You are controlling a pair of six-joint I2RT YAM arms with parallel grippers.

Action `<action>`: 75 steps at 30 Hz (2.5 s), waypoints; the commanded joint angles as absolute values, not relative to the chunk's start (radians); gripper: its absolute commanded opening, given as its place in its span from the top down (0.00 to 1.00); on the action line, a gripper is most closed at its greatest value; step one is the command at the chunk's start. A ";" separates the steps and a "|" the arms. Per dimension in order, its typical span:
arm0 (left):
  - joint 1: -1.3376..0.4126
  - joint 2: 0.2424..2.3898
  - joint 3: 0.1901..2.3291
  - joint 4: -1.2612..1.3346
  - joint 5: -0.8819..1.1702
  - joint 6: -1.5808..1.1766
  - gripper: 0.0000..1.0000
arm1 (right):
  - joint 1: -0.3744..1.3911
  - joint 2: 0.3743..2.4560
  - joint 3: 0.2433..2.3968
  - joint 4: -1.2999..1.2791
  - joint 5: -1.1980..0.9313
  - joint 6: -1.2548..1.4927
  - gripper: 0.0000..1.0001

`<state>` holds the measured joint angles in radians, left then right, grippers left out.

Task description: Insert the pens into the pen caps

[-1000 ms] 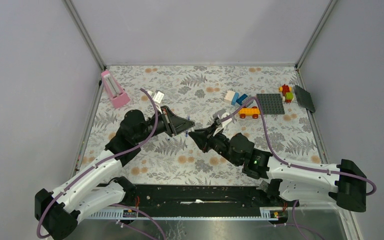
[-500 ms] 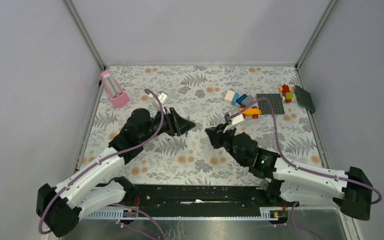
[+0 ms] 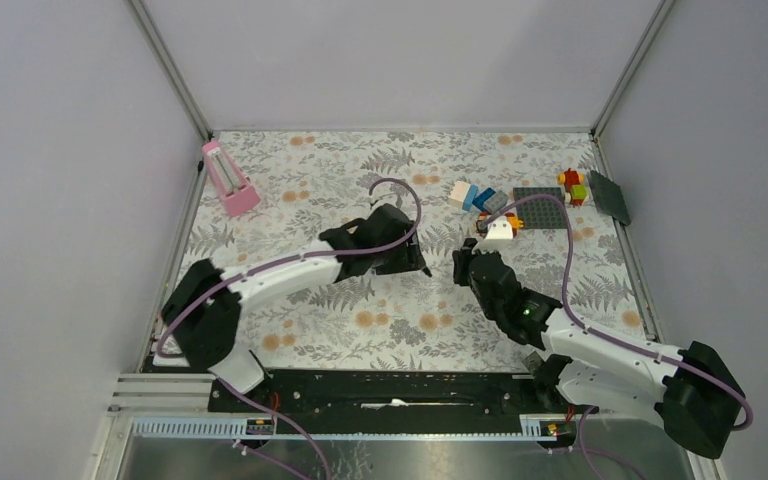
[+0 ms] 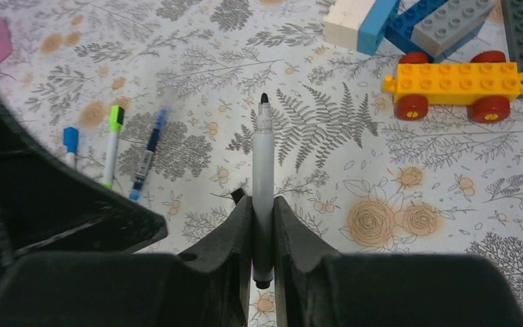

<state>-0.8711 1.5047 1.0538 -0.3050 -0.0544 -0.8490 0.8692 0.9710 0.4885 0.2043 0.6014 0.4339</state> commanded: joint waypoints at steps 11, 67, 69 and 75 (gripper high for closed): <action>-0.896 1.930 1.417 -0.544 -0.205 -1.009 0.44 | 0.769 0.950 0.440 0.229 0.581 0.492 1.00; -0.919 1.812 1.196 -0.610 -0.202 -0.792 0.58 | 0.569 0.985 0.423 0.257 0.310 0.536 1.00; -0.919 1.814 1.203 -0.611 -0.202 -0.782 0.56 | 0.569 0.985 0.422 0.258 0.308 0.538 1.00; -0.924 1.838 1.234 -0.621 -0.197 -0.773 0.56 | 0.563 0.988 0.422 0.259 0.302 0.539 1.00</action>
